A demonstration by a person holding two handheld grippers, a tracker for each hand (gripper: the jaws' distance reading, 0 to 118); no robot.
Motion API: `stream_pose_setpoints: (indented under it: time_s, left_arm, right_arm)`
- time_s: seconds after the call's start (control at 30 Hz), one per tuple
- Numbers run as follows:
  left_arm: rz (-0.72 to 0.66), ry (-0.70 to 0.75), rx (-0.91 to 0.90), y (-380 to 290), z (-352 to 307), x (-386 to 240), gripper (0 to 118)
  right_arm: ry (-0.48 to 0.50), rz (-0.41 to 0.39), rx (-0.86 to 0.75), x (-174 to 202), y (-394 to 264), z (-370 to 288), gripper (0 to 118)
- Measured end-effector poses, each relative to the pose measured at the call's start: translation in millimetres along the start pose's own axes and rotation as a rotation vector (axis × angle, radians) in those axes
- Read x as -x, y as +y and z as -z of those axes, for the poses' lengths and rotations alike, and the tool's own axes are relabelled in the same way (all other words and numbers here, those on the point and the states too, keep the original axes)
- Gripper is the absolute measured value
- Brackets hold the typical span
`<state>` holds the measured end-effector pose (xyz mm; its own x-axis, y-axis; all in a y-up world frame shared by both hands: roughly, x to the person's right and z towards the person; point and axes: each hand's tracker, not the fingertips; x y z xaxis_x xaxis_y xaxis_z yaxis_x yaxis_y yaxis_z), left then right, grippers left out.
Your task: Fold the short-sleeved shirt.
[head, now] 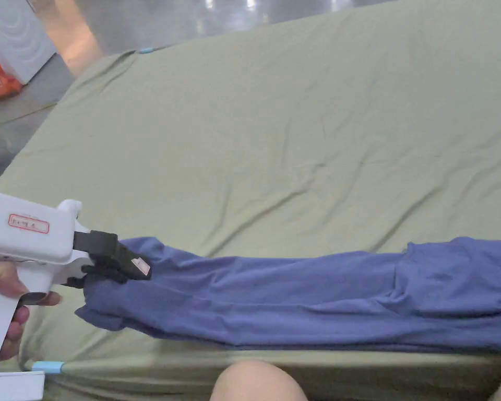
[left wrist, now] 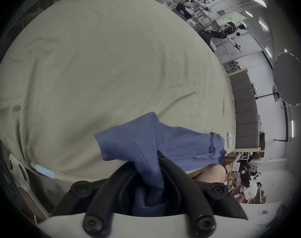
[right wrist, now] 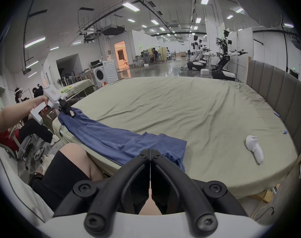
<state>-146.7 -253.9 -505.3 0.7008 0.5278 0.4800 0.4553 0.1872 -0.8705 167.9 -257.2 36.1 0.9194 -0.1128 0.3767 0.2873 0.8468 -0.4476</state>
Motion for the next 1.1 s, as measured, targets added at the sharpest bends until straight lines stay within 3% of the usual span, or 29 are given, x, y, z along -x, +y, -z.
stream_pose_setpoints:
  time_s: [0.2, 0.27, 0.5, 0.53, 0.57, 0.6, 0.63, 0.7, 0.77, 0.8, 0.83, 0.9, 0.97, 1.1]
  left_arm:
    - [0.126, -0.052, 0.113, -19.5, 66.8, -97.8, 5]
    - [0.190, -0.007, 0.150, -25.2, 100.3, -126.3, 5]
    - [0.215, 0.078, 0.192, -37.0, 206.2, -174.5, 8]
    - [0.203, 0.096, 0.183, -36.4, 214.7, -176.6, 21]
    - [0.179, 0.088, 0.181, -35.9, 222.7, -180.2, 47]
    - [0.143, 0.035, 0.203, -36.0, 227.0, -184.4, 91]
    - [0.139, -0.015, 0.227, -35.4, 220.4, -192.0, 106]
    - [0.211, -0.065, 0.178, -38.0, 200.2, -208.6, 108]
    - [0.300, -0.060, 0.115, -33.7, 172.1, -211.5, 107]
    - [0.342, -0.052, 0.085, -30.8, 158.9, -207.9, 100]
    - [0.370, -0.026, 0.042, -41.0, 147.0, -213.6, 80]
    - [0.430, 0.118, -0.024, -42.8, 140.8, -204.7, 0]
    - [0.405, 0.224, -0.026, -45.8, 150.8, -192.6, 0]
    - [0.374, 0.186, 0.080, -59.9, 195.7, -183.3, 0]
  right_arm:
    - [0.031, 0.008, -0.034, -5.1, -8.8, -3.7, 4]
    - [0.043, -0.006, -0.040, -7.3, -13.5, -11.4, 4]
    - [-0.002, 0.003, -0.043, -25.3, -32.4, -44.1, 4]
    - [-0.010, 0.000, -0.043, -27.9, -35.1, -47.5, 4]
    - [-0.015, -0.005, -0.042, -30.1, -37.3, -49.5, 4]
    - [-0.023, -0.007, -0.037, -33.0, -39.7, -50.6, 4]
    - [-0.032, -0.007, -0.030, -35.3, -41.7, -51.6, 4]
    - [-0.046, -0.008, -0.025, -38.2, -44.9, -54.1, 4]
    - [-0.042, 0.008, -0.029, -41.9, -47.0, -54.8, 4]
    - [-0.036, 0.018, -0.032, -43.3, -47.9, -54.8, 4]
    - [-0.031, 0.023, -0.032, -44.5, -48.5, -53.8, 4]
    - [-0.034, 0.021, -0.029, -44.1, -48.7, -50.9, 4]
    - [-0.028, 0.013, -0.026, -43.9, -49.1, -49.1, 4]
    - [-0.020, 0.013, -0.023, -42.0, -48.3, -45.5, 4]
